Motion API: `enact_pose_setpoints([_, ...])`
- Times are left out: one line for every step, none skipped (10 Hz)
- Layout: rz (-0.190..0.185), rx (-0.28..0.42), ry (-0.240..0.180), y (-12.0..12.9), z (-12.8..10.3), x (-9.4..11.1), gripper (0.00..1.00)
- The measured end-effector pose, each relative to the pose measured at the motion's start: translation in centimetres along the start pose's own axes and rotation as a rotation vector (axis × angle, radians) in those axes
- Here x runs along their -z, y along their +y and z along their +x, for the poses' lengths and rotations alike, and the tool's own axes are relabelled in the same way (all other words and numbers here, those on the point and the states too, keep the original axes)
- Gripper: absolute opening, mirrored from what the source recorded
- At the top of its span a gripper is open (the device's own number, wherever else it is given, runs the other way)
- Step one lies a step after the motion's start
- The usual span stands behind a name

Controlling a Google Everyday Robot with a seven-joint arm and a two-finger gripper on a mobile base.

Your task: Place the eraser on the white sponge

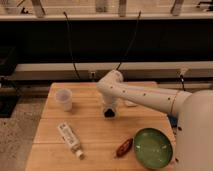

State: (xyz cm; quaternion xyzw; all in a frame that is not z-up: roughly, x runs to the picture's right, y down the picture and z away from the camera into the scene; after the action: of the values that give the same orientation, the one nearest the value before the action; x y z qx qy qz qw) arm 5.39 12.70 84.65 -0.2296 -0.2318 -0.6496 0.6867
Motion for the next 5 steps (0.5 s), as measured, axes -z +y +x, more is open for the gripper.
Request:
enact_pose_setpoints([-0.003, -0.026, 0.002, 1.6, 1.3, 0.1, 0.0])
enact_pose_setpoints([-0.004, -0.054, 0.01, 2.9, 3.0, 0.3, 0.0])
enact_pose_setpoints([-0.008, -0.082, 0.02, 4.1, 4.9, 0.8, 0.0])
enact_pose_setpoints([-0.01, -0.094, 0.023, 4.5, 5.7, 1.1, 0.0])
enact_pose_setpoints([-0.015, -0.111, 0.028, 5.3, 6.7, 1.3, 0.0])
